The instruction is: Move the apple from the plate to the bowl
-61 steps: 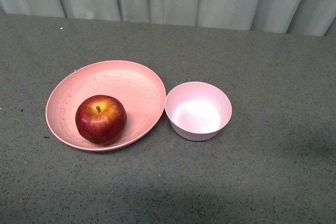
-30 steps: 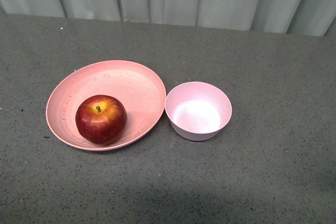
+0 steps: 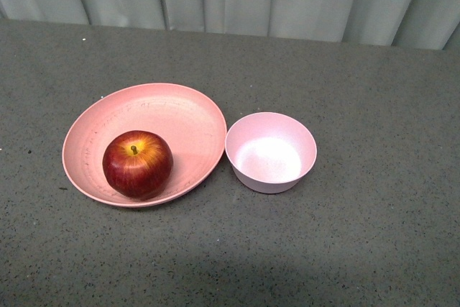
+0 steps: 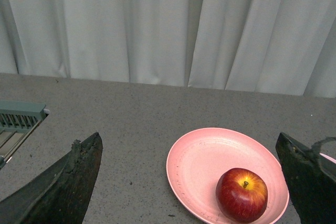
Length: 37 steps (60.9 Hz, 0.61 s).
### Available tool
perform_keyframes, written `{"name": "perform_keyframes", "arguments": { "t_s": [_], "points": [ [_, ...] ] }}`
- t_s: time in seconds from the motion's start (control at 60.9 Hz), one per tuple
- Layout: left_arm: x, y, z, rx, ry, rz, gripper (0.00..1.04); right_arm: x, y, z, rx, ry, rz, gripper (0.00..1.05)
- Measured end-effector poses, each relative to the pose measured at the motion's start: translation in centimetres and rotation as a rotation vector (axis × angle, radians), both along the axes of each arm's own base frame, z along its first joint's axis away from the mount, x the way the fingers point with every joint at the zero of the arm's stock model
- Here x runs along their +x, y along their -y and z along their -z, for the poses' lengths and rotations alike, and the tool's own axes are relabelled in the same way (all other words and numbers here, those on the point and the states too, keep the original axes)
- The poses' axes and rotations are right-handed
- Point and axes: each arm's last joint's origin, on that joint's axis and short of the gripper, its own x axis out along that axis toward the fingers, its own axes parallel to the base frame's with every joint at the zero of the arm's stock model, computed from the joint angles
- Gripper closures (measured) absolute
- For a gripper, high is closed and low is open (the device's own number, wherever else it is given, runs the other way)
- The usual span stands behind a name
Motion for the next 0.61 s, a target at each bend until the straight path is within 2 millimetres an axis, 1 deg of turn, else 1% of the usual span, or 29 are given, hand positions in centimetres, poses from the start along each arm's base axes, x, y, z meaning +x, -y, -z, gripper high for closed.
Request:
{"name": "perform_keyframes", "arguments": {
  "t_s": [0.608],
  "points": [
    [0.0,0.0,0.0,0.000,0.000,0.000,0.07,-1.8,0.0,-0.2,0.000,0.010,0.000,1.04]
  ]
}}
